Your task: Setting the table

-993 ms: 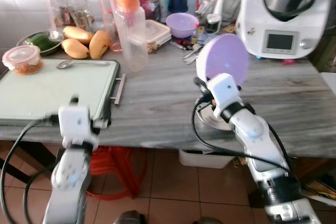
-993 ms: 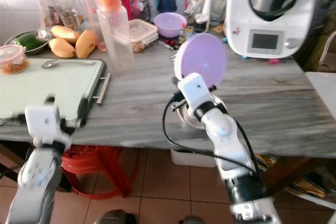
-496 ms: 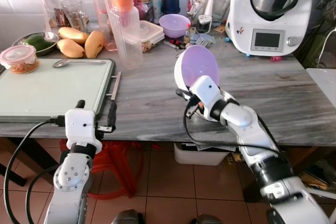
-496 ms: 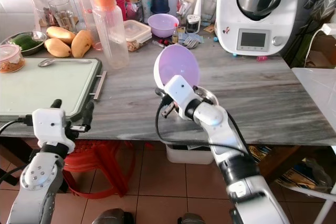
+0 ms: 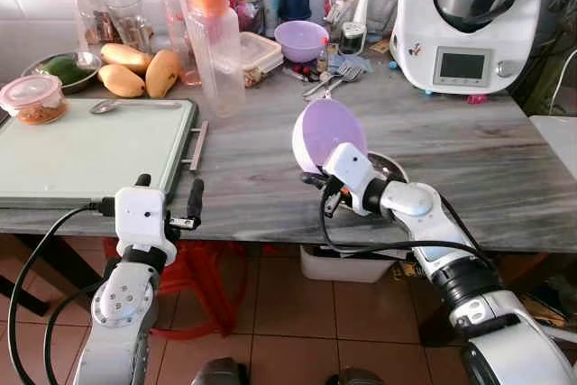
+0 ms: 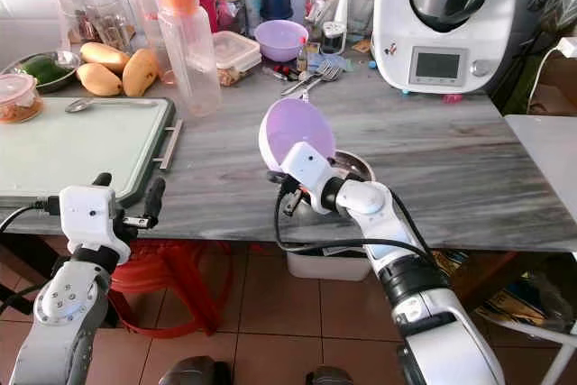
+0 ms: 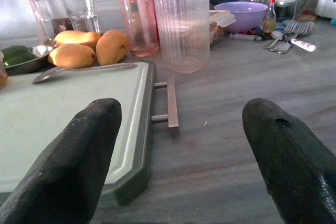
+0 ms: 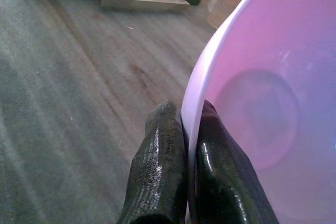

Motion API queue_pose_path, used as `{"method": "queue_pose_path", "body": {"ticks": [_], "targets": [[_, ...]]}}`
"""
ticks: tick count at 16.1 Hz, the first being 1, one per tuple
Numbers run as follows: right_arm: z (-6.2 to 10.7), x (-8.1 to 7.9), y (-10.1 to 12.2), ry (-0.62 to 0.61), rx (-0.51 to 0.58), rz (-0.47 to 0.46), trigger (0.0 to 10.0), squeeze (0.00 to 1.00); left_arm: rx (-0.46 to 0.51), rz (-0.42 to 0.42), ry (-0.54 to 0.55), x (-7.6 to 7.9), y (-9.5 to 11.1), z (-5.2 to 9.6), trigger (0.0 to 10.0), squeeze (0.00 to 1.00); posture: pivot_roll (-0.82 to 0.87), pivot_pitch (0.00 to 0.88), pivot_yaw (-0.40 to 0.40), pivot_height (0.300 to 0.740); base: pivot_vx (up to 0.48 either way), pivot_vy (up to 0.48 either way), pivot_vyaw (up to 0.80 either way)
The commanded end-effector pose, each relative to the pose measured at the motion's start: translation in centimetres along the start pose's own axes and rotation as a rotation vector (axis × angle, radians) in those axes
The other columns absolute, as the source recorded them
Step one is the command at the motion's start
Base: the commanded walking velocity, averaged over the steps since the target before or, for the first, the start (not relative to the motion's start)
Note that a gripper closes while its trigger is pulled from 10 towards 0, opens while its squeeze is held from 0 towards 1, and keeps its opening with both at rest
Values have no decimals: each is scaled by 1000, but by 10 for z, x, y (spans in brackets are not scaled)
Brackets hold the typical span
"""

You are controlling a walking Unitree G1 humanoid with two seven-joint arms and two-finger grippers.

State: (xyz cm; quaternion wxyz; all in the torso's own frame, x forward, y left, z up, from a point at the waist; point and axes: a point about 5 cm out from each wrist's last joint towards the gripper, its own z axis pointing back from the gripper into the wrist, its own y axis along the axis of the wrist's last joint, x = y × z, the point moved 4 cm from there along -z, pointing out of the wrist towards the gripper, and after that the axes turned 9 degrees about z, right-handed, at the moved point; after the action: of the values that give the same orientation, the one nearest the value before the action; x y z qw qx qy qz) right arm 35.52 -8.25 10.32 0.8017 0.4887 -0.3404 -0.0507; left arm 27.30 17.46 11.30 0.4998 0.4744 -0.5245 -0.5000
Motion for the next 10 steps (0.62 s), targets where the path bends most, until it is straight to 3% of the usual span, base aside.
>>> {"method": "queue_pose_path", "body": {"ticks": [1,5,10], "targets": [[-2,5,6,20,9,63,10000,0,14,-4,-8,0,7,-2,10000,0,32,0,42,740,0,0,0],[-2,13,11,12,14,132,10000,0,5,-7,-11,-2,8,1,10000,0,41,0,50,740,0,0,0],[-1,18,15,33,42,116,10000,0,-22,0,-4,-4,5,3,10000,0,50,10,54,740,0,0,0]]}}
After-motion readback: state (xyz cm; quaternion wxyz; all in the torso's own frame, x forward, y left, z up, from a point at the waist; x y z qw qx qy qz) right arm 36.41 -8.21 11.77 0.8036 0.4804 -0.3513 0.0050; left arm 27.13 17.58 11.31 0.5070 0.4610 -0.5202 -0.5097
